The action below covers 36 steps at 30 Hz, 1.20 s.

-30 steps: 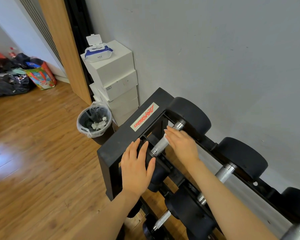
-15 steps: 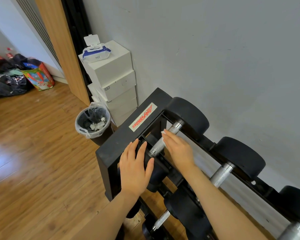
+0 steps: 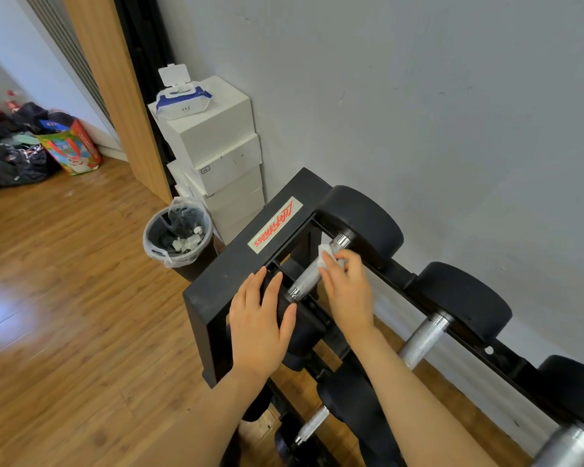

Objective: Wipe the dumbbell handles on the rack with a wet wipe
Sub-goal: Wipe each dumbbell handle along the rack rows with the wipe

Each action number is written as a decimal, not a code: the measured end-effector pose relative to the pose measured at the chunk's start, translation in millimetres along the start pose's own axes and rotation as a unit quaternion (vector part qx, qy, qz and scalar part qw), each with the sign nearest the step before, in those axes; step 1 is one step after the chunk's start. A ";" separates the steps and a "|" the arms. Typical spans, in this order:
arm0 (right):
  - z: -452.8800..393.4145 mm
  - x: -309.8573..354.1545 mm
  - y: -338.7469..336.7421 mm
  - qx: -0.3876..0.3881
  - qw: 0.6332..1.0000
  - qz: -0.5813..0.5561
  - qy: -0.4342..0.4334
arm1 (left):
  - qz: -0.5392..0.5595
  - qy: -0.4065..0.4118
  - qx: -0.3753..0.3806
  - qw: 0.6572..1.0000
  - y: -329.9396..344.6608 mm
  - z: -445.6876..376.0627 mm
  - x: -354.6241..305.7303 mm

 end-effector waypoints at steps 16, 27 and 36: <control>8.7 2.9 -8.8 -0.167 0.963 -0.148 0.148 | 0.003 -0.002 0.002 1.000 -1.4 1.1 0.1; 14.9 7.2 -11.8 -0.169 0.956 -0.194 0.140 | 0.003 0.000 -0.004 1.000 -2.0 0.9 -1.1; 3.4 16.5 -3.8 -0.098 0.986 -0.103 0.091 | -0.001 0.010 -0.008 1.000 -3.1 0.5 -1.5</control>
Point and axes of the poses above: each hand's wrist, its own z-axis away from the middle knuckle, its own y-axis out of the palm, x = y × z, the point moved 7 cm from there along -z, towards the middle knuckle, and after that the axes turned 7 degrees about -z, right-handed, at the moved point
